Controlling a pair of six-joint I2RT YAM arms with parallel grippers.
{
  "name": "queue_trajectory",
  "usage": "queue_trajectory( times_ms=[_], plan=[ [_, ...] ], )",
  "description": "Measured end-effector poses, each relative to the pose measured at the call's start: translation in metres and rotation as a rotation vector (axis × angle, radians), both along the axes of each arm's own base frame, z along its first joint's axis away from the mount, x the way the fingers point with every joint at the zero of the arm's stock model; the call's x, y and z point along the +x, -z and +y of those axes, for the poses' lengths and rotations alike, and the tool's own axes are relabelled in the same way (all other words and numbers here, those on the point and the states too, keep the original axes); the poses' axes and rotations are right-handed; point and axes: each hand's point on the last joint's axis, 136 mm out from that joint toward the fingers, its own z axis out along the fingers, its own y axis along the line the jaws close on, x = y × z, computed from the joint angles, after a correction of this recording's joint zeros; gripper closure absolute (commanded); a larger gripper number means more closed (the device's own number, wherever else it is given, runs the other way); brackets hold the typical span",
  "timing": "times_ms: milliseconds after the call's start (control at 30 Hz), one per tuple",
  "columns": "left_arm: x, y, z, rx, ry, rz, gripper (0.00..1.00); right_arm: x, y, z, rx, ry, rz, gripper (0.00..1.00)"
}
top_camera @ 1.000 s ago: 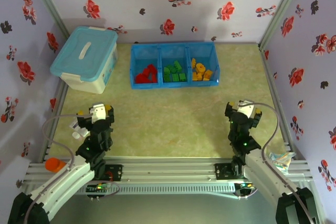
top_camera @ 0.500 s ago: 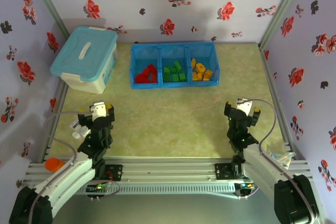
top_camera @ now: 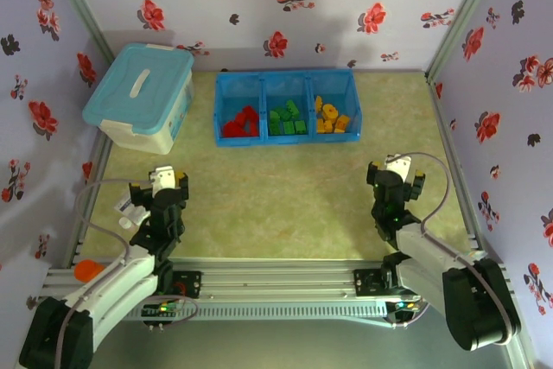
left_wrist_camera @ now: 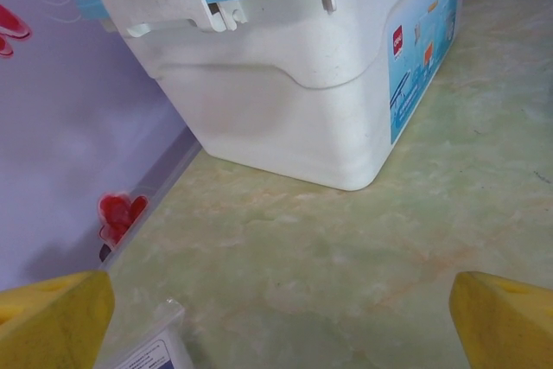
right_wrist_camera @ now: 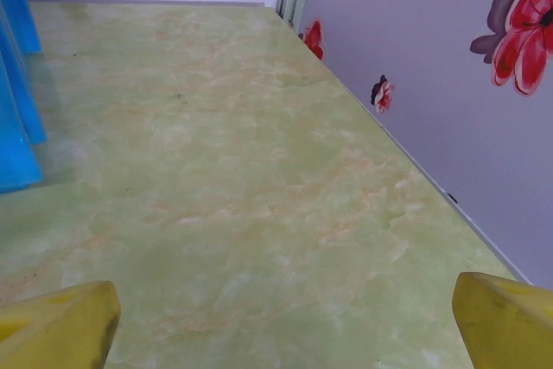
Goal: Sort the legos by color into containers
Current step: Reset both arms
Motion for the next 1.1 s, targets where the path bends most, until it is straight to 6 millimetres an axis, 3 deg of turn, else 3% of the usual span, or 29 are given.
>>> queue_trajectory(
  times_ms=[367,767,1100],
  plan=[
    [0.009,0.004,0.003,-0.019,-0.001,0.002,0.0,0.007,0.004,-0.002,0.008,0.002,-0.004,0.01],
    [0.021,-0.001,0.006,-0.06,0.005,-0.055,0.0,0.019,-0.012,-0.005,0.04,0.009,-0.104,0.01],
    [0.036,0.009,0.012,-0.085,0.006,-0.073,0.0,0.031,-0.002,-0.004,0.062,-0.007,-0.131,0.01]
  ],
)
